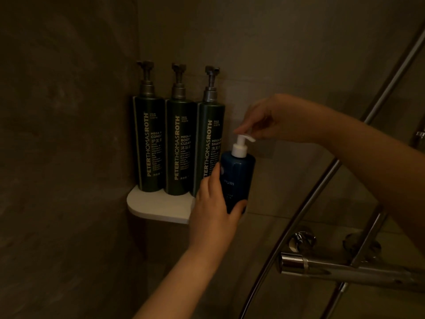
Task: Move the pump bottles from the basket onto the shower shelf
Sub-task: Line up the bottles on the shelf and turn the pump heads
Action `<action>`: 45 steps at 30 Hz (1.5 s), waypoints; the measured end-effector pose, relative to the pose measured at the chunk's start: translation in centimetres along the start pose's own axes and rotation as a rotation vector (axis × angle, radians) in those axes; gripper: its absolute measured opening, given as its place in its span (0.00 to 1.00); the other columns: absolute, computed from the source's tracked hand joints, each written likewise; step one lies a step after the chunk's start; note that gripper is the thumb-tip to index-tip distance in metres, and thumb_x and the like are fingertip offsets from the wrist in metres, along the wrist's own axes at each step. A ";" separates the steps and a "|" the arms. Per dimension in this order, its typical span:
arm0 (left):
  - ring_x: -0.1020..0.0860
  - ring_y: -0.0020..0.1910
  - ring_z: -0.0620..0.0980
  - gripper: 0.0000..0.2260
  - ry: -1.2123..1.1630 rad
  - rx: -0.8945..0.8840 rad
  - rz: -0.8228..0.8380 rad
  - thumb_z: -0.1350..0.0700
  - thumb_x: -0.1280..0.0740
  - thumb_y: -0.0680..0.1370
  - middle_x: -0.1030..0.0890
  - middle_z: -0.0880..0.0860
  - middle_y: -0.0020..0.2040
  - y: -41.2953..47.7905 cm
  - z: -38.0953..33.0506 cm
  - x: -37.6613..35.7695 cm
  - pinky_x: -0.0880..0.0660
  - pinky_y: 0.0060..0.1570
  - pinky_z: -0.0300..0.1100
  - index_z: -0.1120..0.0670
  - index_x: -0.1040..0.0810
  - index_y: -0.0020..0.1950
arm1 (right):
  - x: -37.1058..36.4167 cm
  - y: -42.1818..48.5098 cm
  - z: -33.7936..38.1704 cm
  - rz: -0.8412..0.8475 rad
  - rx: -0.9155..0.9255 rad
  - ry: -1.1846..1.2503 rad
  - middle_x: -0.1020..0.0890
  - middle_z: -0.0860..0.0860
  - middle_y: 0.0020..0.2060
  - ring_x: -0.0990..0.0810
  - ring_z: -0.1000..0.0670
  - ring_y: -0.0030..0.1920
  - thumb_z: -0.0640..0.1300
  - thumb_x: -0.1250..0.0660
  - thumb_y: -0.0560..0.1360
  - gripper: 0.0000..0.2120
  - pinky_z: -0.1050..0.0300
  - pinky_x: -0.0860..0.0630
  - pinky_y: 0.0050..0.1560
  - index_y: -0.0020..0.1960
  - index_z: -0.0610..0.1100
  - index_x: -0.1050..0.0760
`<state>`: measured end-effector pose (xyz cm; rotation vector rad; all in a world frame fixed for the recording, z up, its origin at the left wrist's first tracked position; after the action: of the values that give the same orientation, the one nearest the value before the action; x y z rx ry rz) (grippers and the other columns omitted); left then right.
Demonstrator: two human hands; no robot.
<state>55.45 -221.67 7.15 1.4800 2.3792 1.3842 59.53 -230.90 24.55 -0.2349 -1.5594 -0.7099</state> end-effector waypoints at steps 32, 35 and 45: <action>0.31 0.64 0.51 0.34 0.166 -0.134 -0.082 0.54 0.32 0.74 0.34 0.55 0.67 -2.0 -0.4 0.9 0.25 0.57 0.51 0.51 0.46 0.74 | -9.3 -7.3 0.1 -0.634 -0.196 0.239 0.30 0.59 0.56 0.27 0.62 0.54 0.51 0.31 0.70 0.21 0.71 0.29 0.52 0.62 0.51 0.29; 0.30 0.64 0.51 0.34 0.162 -0.150 -0.090 0.56 0.30 0.73 0.33 0.55 0.66 -2.0 -0.6 0.8 0.25 0.57 0.50 0.51 0.44 0.73 | -9.9 -7.4 -0.1 -0.704 -0.210 0.279 0.30 0.58 0.56 0.27 0.62 0.54 0.48 0.29 0.70 0.22 0.72 0.30 0.53 0.62 0.50 0.30; 0.28 0.61 0.49 0.32 0.185 -0.158 -0.026 0.58 0.32 0.75 0.34 0.53 0.67 -0.5 -0.8 0.2 0.24 0.53 0.43 0.49 0.45 0.74 | -10.5 -6.9 -1.8 -0.760 -0.258 0.364 0.28 0.54 0.59 0.27 0.59 0.58 0.44 0.28 0.71 0.23 0.64 0.28 0.58 0.64 0.48 0.31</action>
<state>54.66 -222.16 7.35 1.3310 2.3136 1.7280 58.69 -234.58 12.47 0.3106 -1.1806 -1.4616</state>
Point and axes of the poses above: each hand's wrist, its own y-axis towards the middle knuckle, its own x-axis out of the back of the hand, z = x × y, the point moved 7 cm from there along y, towards the middle knuckle
